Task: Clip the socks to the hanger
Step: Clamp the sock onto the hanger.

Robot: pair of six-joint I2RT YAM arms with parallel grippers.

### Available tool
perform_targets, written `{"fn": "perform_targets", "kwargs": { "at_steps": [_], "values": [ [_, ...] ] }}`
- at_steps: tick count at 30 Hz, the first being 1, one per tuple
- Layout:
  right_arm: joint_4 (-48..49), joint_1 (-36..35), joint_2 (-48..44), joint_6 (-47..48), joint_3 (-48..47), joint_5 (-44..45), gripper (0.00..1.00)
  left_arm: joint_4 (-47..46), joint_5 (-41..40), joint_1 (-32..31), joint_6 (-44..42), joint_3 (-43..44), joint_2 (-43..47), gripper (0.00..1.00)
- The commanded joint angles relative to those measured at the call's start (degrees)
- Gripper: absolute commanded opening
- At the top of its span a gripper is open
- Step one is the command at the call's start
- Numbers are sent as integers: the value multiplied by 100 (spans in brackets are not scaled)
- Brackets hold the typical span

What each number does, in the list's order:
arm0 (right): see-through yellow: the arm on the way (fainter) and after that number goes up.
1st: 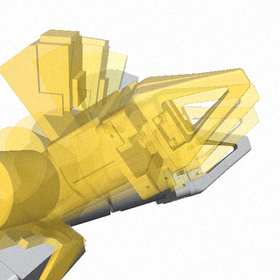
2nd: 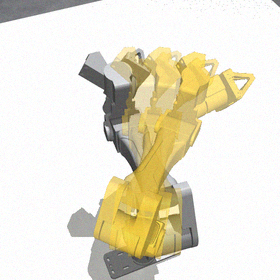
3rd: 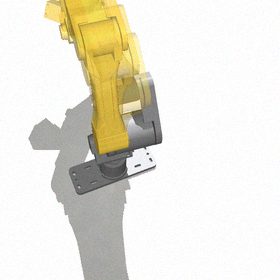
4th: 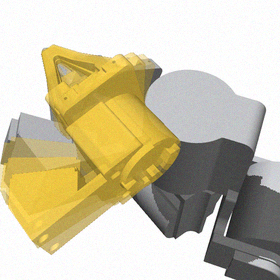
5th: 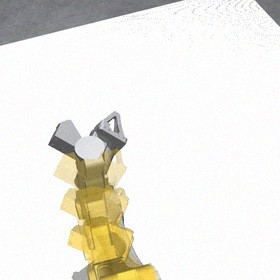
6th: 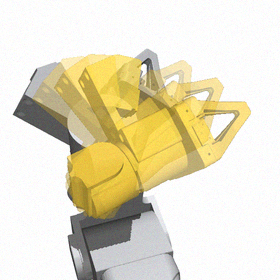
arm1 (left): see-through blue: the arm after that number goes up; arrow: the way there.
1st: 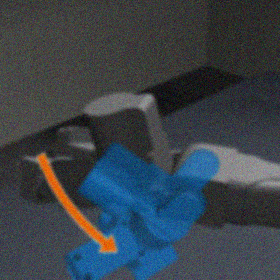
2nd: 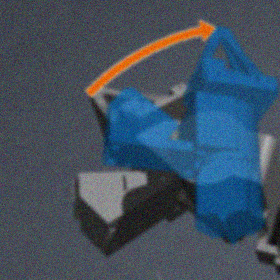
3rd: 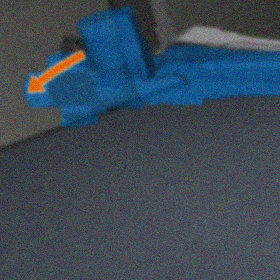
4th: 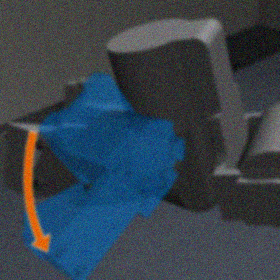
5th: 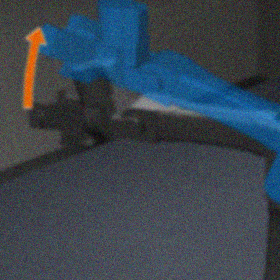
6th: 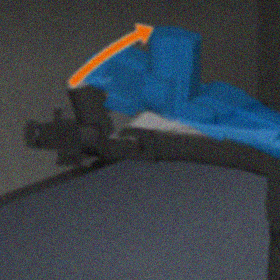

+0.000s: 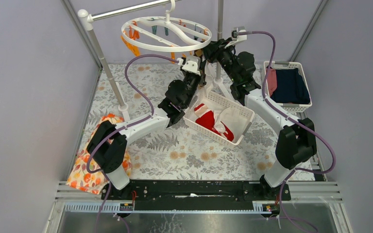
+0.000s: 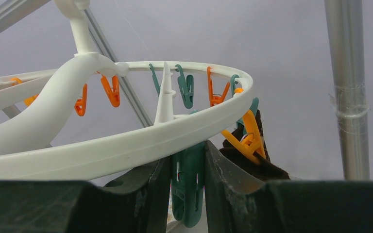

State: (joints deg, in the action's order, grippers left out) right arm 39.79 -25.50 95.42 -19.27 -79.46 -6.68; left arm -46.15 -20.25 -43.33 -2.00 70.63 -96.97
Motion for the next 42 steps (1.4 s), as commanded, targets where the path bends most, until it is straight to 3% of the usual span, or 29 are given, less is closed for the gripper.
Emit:
{"fn": "perform_targets", "kwargs": {
  "at_steps": [1, 20, 34, 40, 42],
  "values": [
    [207, 27, -146, 70, 36, 130, 28, -82, -163, 36, 23, 240, -68, 0],
    [222, 62, -187, 81, 80, 112, 30, -47, -188, 61, 4, 304, -75, 0],
    [240, 94, -217, 0, 119, 70, 57, 47, -140, 67, 136, 212, -65, 0],
    [248, 135, -393, 0, 273, 176, 78, 70, -187, 66, 189, 123, -25, 0],
    [271, 198, -498, -21, 376, 184, 81, 56, -208, 67, 191, 78, 3, 6]
  ]
}}
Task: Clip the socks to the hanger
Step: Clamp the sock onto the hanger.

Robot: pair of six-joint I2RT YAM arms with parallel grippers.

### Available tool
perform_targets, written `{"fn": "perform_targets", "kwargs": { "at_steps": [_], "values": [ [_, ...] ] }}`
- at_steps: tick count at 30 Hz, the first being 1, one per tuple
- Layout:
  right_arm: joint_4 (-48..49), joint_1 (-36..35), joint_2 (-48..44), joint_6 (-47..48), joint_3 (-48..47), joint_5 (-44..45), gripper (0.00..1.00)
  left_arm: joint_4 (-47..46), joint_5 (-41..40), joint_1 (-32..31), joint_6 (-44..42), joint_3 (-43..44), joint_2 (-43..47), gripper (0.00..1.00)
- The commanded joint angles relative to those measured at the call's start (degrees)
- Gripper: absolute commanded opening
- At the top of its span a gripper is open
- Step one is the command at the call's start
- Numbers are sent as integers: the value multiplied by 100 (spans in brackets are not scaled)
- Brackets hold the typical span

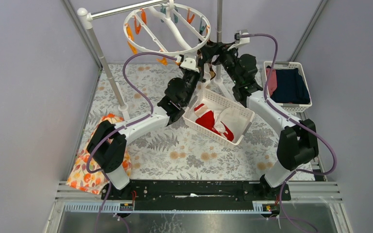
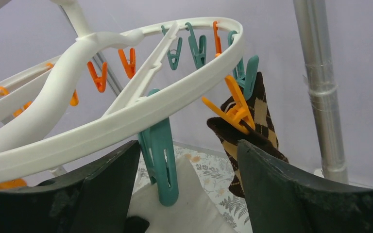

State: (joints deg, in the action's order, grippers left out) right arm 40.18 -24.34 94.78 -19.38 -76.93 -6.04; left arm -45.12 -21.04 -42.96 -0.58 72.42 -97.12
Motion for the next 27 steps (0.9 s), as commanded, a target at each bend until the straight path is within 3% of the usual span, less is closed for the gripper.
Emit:
{"fn": "perform_targets", "kwargs": {
  "at_steps": [1, 7, 10, 19, 27],
  "values": [
    [246, 138, -491, -28, 185, 109, 81, -48, -140, 29, 49, -124, 37, 9],
    [496, 364, -945, 82, 747, -379, 91, 48, -146, 32, 161, -341, 245, 36],
    [563, 442, -1159, 96, 1002, -497, 94, 168, -117, 26, 271, -570, 510, 43],
    [698, 536, -1506, 117, 1559, -615, 95, 1422, 332, 41, 456, -1524, 2091, 50],
    [1340, 535, -1744, 226, 2377, -1081, 98, 2918, 1778, 125, 832, -2704, 3935, 56]
  ]
}}
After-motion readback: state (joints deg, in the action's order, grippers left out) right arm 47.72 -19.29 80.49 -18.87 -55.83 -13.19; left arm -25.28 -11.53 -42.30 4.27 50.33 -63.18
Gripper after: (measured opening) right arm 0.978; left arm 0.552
